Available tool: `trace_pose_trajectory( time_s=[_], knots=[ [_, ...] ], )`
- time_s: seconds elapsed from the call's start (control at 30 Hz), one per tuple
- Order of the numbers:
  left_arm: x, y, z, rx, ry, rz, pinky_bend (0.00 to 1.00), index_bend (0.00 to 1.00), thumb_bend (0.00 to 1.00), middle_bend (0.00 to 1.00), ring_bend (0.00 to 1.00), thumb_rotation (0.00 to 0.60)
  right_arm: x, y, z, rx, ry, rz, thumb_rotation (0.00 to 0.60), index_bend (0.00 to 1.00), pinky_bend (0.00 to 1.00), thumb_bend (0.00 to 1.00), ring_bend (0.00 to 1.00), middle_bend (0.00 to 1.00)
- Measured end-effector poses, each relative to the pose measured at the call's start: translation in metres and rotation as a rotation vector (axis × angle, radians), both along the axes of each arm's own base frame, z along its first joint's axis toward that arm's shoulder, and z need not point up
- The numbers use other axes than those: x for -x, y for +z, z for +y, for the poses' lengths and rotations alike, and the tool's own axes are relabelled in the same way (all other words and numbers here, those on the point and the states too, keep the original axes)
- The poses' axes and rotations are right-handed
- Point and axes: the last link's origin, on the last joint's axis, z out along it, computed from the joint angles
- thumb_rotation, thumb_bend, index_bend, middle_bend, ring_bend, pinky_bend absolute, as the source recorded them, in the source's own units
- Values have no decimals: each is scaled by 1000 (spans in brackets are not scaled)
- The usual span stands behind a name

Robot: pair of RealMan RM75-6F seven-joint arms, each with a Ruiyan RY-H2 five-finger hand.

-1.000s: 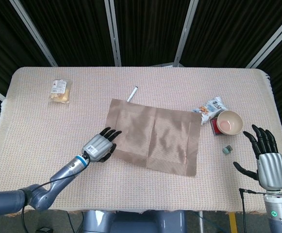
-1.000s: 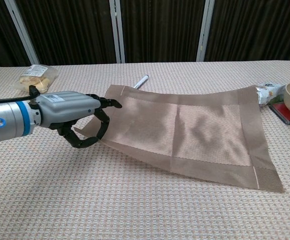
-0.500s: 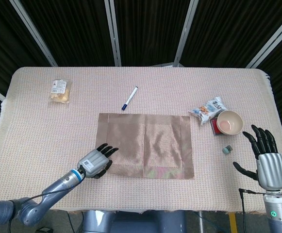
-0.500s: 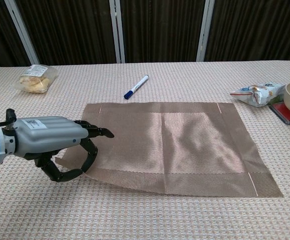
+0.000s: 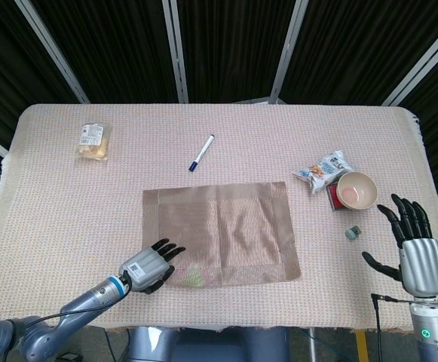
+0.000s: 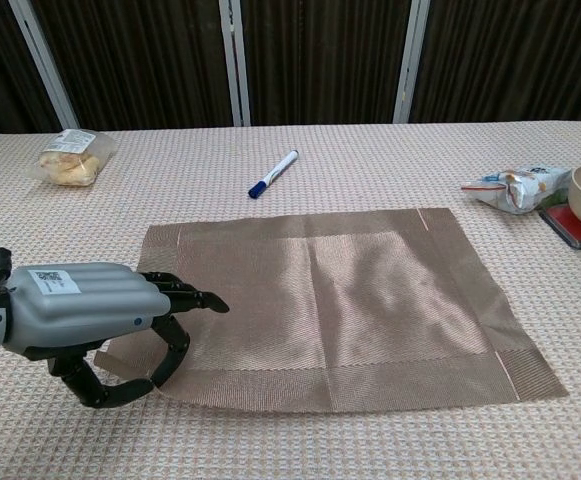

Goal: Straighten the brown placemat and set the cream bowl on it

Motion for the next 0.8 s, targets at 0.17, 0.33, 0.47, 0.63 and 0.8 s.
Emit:
trace_pose_trajectory(
  time_s=[0.17,0.33,0.47,0.63,0.8],
  knots=[
    [6,4,-7,3,-4,28,0,762,500,0,0,600,0,1,0,1,1,-3,600,155,0,0,0,0],
    [13,9,-15,16,-7,54,0,761,501,0,0,600,0,2,0,1,1,-5,600,155,0,0,0,0],
    [15,11,-18,11,-12,61,0,761,502,0,0,600,0,2,1,1,2,-6,600,156,0,0,0,0],
    [17,13,-19,-2,-19,66,0,761,506,0,0,600,-2,2,2,2,9,-6,600,159,0,0,0,0],
    [22,15,-18,-30,-23,82,0,752,503,0,0,600,-3,2,3,3,12,-7,600,162,0,0,0,0]
  ],
)
